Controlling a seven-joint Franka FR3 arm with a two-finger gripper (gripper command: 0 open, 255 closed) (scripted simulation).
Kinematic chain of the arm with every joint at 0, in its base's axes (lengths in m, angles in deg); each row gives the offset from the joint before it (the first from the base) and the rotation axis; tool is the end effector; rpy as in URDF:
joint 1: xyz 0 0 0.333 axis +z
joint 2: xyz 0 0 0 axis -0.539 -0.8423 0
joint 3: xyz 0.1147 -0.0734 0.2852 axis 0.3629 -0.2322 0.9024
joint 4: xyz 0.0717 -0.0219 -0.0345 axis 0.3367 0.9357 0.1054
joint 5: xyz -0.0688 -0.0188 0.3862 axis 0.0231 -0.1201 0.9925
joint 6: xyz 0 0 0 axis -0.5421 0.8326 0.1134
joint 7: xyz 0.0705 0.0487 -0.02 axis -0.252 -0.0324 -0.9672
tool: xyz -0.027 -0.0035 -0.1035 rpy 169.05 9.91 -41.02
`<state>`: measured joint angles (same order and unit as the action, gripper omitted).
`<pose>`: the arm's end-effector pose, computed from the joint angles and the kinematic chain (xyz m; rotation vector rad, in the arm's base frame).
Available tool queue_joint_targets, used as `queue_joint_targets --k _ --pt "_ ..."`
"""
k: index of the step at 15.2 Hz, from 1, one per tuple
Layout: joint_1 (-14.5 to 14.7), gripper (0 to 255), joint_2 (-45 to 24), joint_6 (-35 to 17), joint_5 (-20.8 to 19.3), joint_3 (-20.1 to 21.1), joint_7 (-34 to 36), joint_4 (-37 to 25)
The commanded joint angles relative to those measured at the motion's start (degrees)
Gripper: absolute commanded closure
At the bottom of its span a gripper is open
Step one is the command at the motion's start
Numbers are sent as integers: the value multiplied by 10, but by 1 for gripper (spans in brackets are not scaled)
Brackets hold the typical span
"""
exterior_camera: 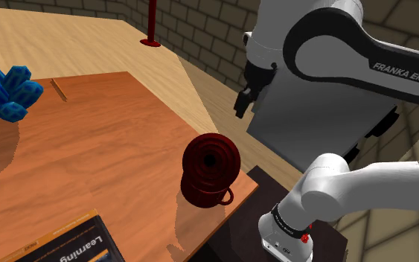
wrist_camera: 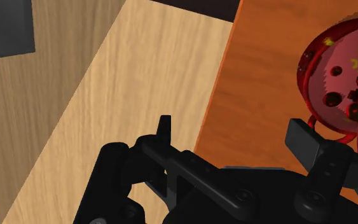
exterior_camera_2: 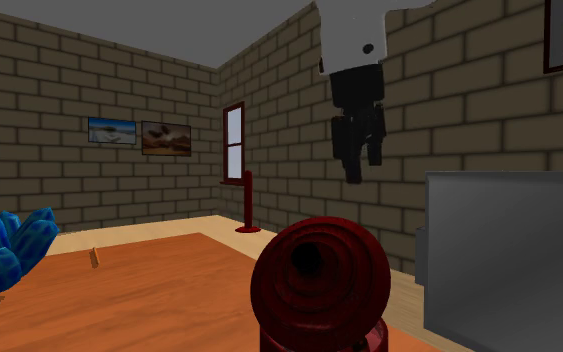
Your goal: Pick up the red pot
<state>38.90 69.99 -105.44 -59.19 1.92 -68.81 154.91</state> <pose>0.2873 0.1328 0.5899 2.8150 0.3143 0.0702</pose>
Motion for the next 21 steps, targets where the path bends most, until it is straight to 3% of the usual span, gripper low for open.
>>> queue_joint_targets --k 1,8,14,21 --pt "11 0 -5 3 -5 42 20 -4" --pt "30 0 -64 18 -34 197 96 -45" --pt "18 0 -144 41 -78 345 170 -90" --pt "18 0 -153 -2 -73 361 198 -47"
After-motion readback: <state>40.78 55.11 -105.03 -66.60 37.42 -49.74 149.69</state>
